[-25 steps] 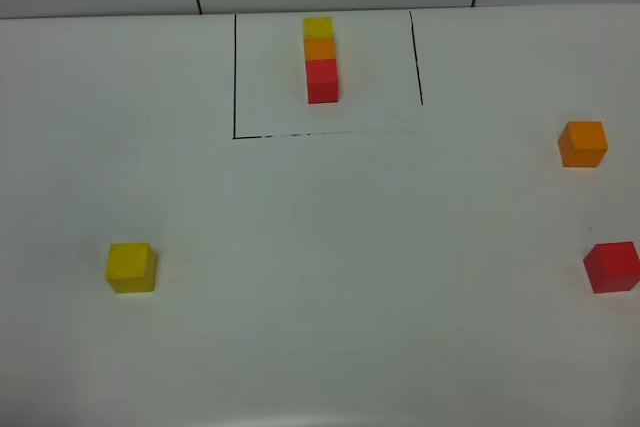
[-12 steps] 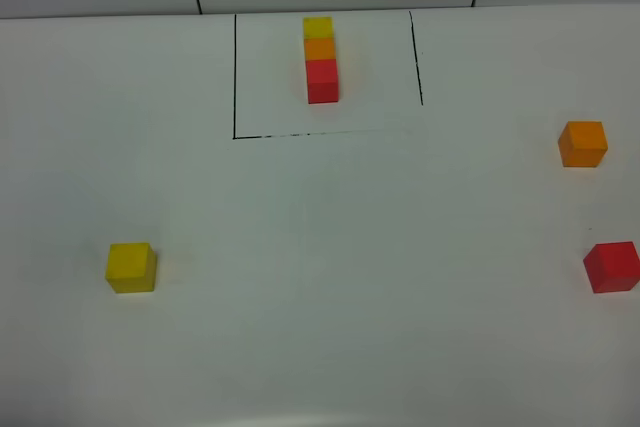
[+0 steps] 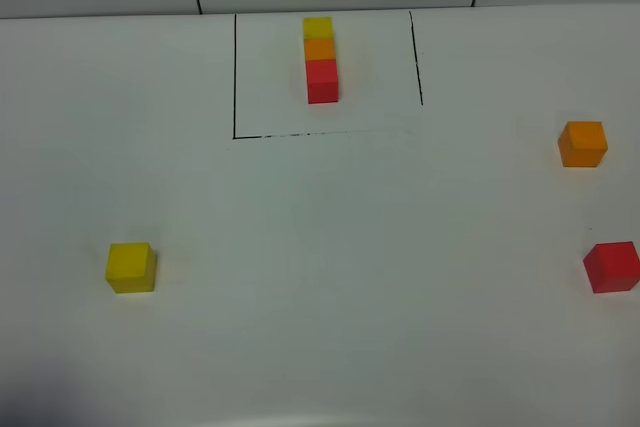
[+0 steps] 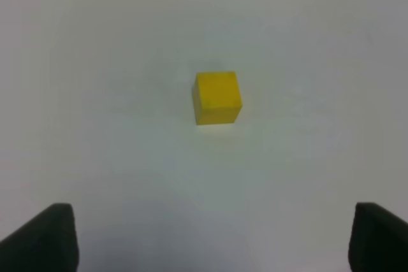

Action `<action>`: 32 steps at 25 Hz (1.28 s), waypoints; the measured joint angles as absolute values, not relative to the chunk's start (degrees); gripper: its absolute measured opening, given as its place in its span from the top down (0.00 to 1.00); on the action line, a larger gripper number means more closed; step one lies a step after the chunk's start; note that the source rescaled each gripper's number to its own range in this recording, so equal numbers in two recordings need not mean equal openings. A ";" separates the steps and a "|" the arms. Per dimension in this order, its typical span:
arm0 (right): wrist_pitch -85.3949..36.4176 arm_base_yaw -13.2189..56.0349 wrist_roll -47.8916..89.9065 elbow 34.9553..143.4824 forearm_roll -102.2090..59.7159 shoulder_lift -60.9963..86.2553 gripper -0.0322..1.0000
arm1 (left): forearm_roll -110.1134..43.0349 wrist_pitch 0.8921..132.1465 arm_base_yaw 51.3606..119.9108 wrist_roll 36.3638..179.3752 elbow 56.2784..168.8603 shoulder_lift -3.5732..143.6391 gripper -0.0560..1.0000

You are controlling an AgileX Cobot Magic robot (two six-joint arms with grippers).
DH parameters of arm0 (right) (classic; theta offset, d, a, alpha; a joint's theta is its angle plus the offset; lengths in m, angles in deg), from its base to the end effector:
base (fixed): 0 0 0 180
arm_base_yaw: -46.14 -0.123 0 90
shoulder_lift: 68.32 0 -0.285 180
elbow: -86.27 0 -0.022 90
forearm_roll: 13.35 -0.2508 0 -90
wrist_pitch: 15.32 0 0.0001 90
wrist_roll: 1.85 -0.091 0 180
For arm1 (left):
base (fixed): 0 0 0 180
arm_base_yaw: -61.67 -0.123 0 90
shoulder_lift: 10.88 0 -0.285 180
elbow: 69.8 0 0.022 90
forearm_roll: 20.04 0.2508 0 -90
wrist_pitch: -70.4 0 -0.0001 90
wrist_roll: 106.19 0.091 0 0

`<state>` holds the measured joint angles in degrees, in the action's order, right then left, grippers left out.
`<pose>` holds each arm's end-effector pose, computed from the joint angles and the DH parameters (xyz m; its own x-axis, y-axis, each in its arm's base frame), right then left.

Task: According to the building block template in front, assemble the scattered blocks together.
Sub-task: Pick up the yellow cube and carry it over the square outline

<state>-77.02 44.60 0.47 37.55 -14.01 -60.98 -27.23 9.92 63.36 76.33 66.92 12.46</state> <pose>-0.0064 0.0008 0.2752 -0.4640 -0.0475 -0.8845 -0.0521 0.9983 -0.0263 0.0318 -0.0109 0.3012 -0.6022 -0.0002 -0.7983 0.1055 0.9912 -0.0799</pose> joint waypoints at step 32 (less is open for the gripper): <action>-77.02 44.60 0.47 37.55 -14.07 -60.98 0.07 | -24.23 28.71 73.58 71.63 77.91 78.36 0.20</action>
<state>-77.02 44.60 0.47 37.55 -14.07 -60.98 -24.23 28.71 73.58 71.63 77.91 78.36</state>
